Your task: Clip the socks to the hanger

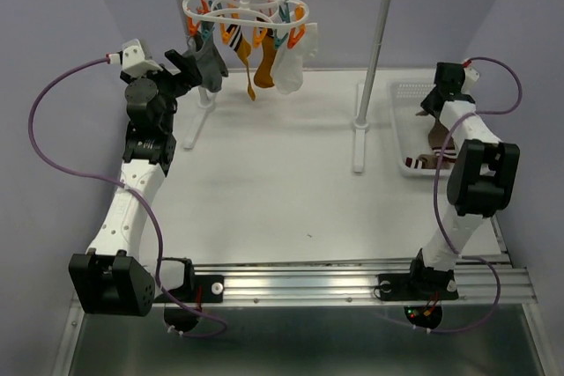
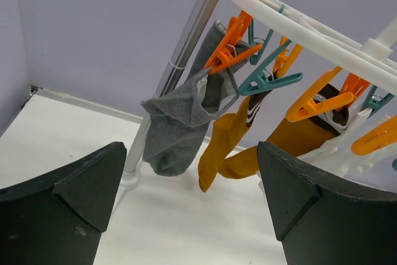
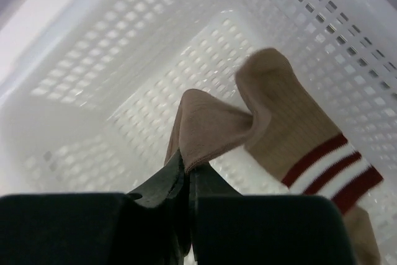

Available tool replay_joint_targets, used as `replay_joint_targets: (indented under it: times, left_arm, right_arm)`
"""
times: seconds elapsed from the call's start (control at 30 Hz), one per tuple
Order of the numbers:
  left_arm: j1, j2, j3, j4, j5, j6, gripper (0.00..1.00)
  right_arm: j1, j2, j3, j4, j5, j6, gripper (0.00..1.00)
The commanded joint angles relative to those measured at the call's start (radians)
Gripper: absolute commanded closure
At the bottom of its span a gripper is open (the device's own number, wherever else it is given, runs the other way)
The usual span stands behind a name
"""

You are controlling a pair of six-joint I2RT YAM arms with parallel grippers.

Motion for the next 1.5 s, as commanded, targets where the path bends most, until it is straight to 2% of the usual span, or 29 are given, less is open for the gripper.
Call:
replay_joint_targets:
  times: [0.0,0.17,0.3,0.47,0.53,0.63,0.87,0.93,1.03,1.1,1.23,1.4,1.47]
  left_arm:
    - [0.009,-0.025,-0.001,0.070,0.014,-0.008,0.01]
    - [0.009,-0.012,-0.005,0.068,0.039,-0.011,0.01]
    - [0.011,-0.007,-0.010,0.068,0.053,-0.008,0.01]
    - [0.012,0.001,-0.001,0.065,0.069,-0.010,0.01]
    - [0.012,0.002,0.001,0.065,0.067,-0.011,0.01]
    - [0.015,-0.001,0.007,0.058,0.061,-0.011,0.01]
    - [0.027,-0.016,0.010,0.018,0.032,-0.029,0.01]
    - [0.034,-0.027,0.011,-0.005,0.021,-0.033,0.01]
    - [0.038,-0.053,0.002,-0.019,0.001,-0.042,0.01]
    - [0.038,-0.068,-0.007,-0.019,-0.002,-0.040,0.01]
    - [0.040,-0.097,-0.030,-0.007,0.003,-0.048,0.01]
    - [0.040,-0.102,-0.030,-0.013,0.012,-0.057,0.01]
    - [0.040,-0.102,-0.033,-0.008,0.018,-0.062,0.01]
  right_arm:
    - [0.027,-0.248,-0.116,0.107,-0.242,-0.017,0.99]
    - [0.167,-0.434,-0.166,0.089,-0.453,-0.089,0.99]
    - [0.285,-0.483,-0.121,0.076,-0.553,-0.144,0.98]
    - [0.285,-0.486,-0.102,0.162,-0.763,-0.092,0.99]
    - [0.319,-0.450,-0.082,0.179,-0.892,-0.098,0.99]
    - [0.398,-0.385,0.012,0.136,-0.983,-0.146,0.99]
    - [0.596,-0.051,0.349,0.069,-1.174,-0.206,0.99]
    - [0.630,0.020,0.495,0.027,-1.214,-0.235,0.99]
    - [0.665,0.110,0.595,0.013,-1.260,-0.249,0.99]
    - [0.666,0.129,0.581,0.012,-1.293,-0.253,0.99]
    - [0.666,0.092,0.398,0.013,-1.296,-0.278,0.99]
    - [0.666,0.016,0.027,0.015,-1.297,-0.338,0.95]
    - [0.666,-0.027,-0.066,0.017,-1.287,-0.339,0.95]
